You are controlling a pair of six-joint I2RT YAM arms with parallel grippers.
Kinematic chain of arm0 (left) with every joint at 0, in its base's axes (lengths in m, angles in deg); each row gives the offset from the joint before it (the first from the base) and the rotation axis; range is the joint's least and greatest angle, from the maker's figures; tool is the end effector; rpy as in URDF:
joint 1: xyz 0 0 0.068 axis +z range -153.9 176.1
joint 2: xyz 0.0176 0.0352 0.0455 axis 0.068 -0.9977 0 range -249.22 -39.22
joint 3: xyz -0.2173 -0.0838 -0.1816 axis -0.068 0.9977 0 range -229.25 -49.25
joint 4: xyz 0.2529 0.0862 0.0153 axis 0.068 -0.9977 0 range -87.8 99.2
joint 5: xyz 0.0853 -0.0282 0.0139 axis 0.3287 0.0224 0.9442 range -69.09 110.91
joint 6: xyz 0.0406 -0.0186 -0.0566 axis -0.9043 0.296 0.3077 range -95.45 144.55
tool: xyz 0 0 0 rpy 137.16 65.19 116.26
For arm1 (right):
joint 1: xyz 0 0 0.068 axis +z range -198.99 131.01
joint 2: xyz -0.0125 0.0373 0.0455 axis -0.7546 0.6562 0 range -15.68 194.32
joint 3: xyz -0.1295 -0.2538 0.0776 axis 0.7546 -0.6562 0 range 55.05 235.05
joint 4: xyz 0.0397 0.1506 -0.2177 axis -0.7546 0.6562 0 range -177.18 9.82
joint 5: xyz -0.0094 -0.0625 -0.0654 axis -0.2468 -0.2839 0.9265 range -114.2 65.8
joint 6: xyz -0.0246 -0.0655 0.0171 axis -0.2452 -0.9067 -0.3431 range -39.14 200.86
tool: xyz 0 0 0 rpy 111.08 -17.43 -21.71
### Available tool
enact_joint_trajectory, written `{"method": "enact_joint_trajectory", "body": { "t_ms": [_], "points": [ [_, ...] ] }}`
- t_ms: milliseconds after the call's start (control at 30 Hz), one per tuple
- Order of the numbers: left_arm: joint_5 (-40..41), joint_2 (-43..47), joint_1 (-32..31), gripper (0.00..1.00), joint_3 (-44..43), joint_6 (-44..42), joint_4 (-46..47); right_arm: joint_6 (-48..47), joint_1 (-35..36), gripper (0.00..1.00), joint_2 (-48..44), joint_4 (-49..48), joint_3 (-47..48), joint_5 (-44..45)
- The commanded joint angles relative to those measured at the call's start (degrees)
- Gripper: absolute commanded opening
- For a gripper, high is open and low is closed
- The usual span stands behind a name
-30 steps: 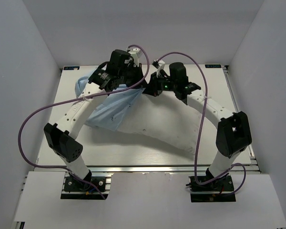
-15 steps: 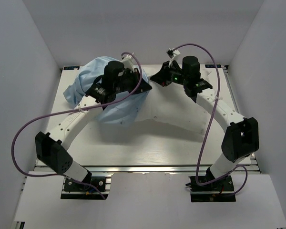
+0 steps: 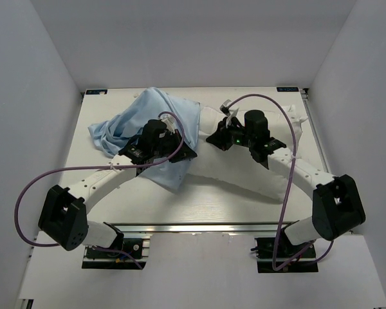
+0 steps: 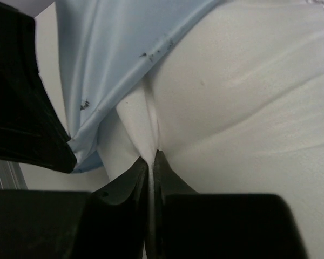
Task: Put the pillow into the pillowcase
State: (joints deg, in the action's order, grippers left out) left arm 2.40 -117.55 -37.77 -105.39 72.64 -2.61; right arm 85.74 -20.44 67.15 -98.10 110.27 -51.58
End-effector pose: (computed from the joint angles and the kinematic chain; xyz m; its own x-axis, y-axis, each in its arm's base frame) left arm 0.2598 -0.1973 0.2824 -0.8660 -0.2687 -0.4216 0.1534 0.6599 -0.7356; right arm 0.3000 0.1944 0.2986 -0.3204 -0.0884 -0.9431 -0.7869 0.5792 0.2130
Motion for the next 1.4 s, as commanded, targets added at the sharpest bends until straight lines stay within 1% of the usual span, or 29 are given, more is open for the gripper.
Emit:
{"method": "enact_joint_trajectory", "body": {
  "t_ms": [0, 33, 67, 100, 133, 167, 200, 233, 267, 300, 367, 467, 633, 667, 767, 800, 833, 933, 1000, 1033, 1067, 1100, 1133, 1167, 1200, 1233, 1300, 1333, 1367],
  "points": [
    [-4.1, 0.7, -0.4, 0.0, 0.6, 2.1, 0.9, -3.6, 1.5, 0.14, -1.4, 3.4, -1.5, -8.7],
    [-4.2, 0.9, -0.5, 0.0, 0.6, 2.0, 0.4, -4.6, 1.5, 0.18, -2.1, 4.4, -1.3, -12.1],
    [-4.1, 1.1, -0.5, 0.0, 0.5, 1.8, -0.1, -6.6, 1.5, 0.24, -4.5, 5.3, -1.3, -13.3],
    [-3.8, 1.3, -0.4, 0.0, 0.4, 1.3, -0.9, -9.3, 1.4, 0.35, -6.0, 6.0, -1.2, -14.2],
    [-3.2, 1.9, -0.5, 0.0, 0.6, 1.1, -2.2, -10.9, 1.2, 0.4, -7.7, 7.8, -0.6, -15.4],
    [-3.0, 2.0, -0.4, 0.0, 0.8, 1.0, -2.7, -12.3, 1.2, 0.51, -11.1, 8.7, 1.2, -15.7],
    [-2.8, 2.2, -0.4, 0.0, 1.0, 0.8, -3.2, -14.4, 1.2, 0.56, -12.8, 9.4, 2.5, -15.7],
    [-2.8, 2.6, -0.4, 0.0, 1.9, 0.8, -3.6, -15.1, 1.1, 0.61, -14.0, 10.6, 3.9, -15.1],
    [-2.9, 2.8, -0.3, 0.0, 2.4, 0.9, -3.3, -15.6, 1.1, 0.72, -15.9, 10.8, 6.8, -14.3],
    [-3.1, 3.0, -0.3, 0.0, 3.0, 0.9, -3.1, -16.1, 1.2, 0.77, -16.4, 10.8, 8.1, -12.9],
    [-3.5, 3.6, -0.3, 0.0, 4.5, 1.3, -2.2, -17.7, 1.1, 0.89, -15.1, 14.2, 10.9, -6.5],
    [-3.8, 4.7, -0.2, 0.0, 5.7, 1.2, -1.9, -22.1, -0.6, 0.9, -9.5, 18.7, 15.7, -1.9],
    [-3.6, 6.5, -0.3, 0.0, 6.3, 0.7, -3.4, -32.0, -3.7, 0.89, 0.2, 27.3, 22.0, -1.5],
    [-3.7, 7.2, -0.3, 0.0, 6.7, 0.6, -3.5, -35.9, -4.0, 0.89, 1.1, 29.4, 22.4, -1.1],
    [-4.0, 8.1, -0.3, 0.0, 7.5, 0.7, -3.5, -42.9, -5.2, 0.89, 5.0, 35.1, 26.2, -2.5],
    [-4.0, 8.7, -0.3, 0.0, 8.1, 0.9, -3.5, -44.3, -5.4, 0.9, 6.1, 38.7, 27.2, -2.5],
    [-4.1, 9.0, -0.2, 0.0, 8.5, 0.9, -3.3, -45.3, -5.5, 0.89, 8.2, 39.8, 29.0, -2.2],
    [-4.7, 10.3, -0.2, 0.0, 9.4, 1.1, -3.4, -47.2, -6.1, 0.89, 10.8, 40.1, 29.2, -0.1],
    [-5.1, 10.9, -0.3, 0.0, 9.6, 0.9, -4.1, -48.2, -6.1, 0.85, 11.5, 39.4, 28.5, 0.0],
    [-5.2, 11.7, -0.2, 0.0, 10.0, 0.7, -4.2, -48.3, -6.1, 0.8, 12.0, 39.4, 28.2, -1.6],
    [-5.2, 12.1, -0.3, 0.0, 10.1, 0.5, -4.3, -48.1, -6.1, 0.62, 12.4, 40.4, 28.7, -3.5],
    [-5.1, 12.4, -0.3, 0.0, 10.3, 0.6, -3.8, -47.8, -6.1, 0.49, 13.0, 42.2, 29.4, -5.4],
    [-5.1, 12.8, -0.3, 0.0, 10.3, 0.5, -3.3, -45.9, -5.8, 0.37, 13.9, 43.9, 30.1, -10.5],
    [-5.1, 13.3, -0.3, 0.0, 10.5, 0.6, -2.5, -44.9, -5.4, 0.2, 14.3, 46.6, 30.8, -13.0],
    [-5.1, 13.4, -0.3, 0.0, 10.5, 0.7, -0.6, -43.7, -4.6, 0.11, 14.4, 47.1, 30.6, -16.9],
    [-5.4, 13.0, -0.3, 0.0, 10.4, 1.0, 0.6, -39.1, -4.0, 0.0, 14.2, 46.9, 30.0, -18.9],
    [-6.4, 12.2, -0.2, 0.0, 10.0, 1.5, 4.7, -34.0, -2.6, 0.0, 12.9, 44.2, 27.4, -25.4],
    [-6.9, 11.6, -0.3, 0.0, 9.6, 1.7, 6.1, -27.5, -2.0, 0.0, 12.2, 42.4, 26.3, -26.9],
    [-8.0, 9.9, -0.3, 0.0, 8.4, 1.9, 8.4, -18.9, -0.9, 0.0, 10.3, 36.1, 23.3, -29.6]
  ]
}}
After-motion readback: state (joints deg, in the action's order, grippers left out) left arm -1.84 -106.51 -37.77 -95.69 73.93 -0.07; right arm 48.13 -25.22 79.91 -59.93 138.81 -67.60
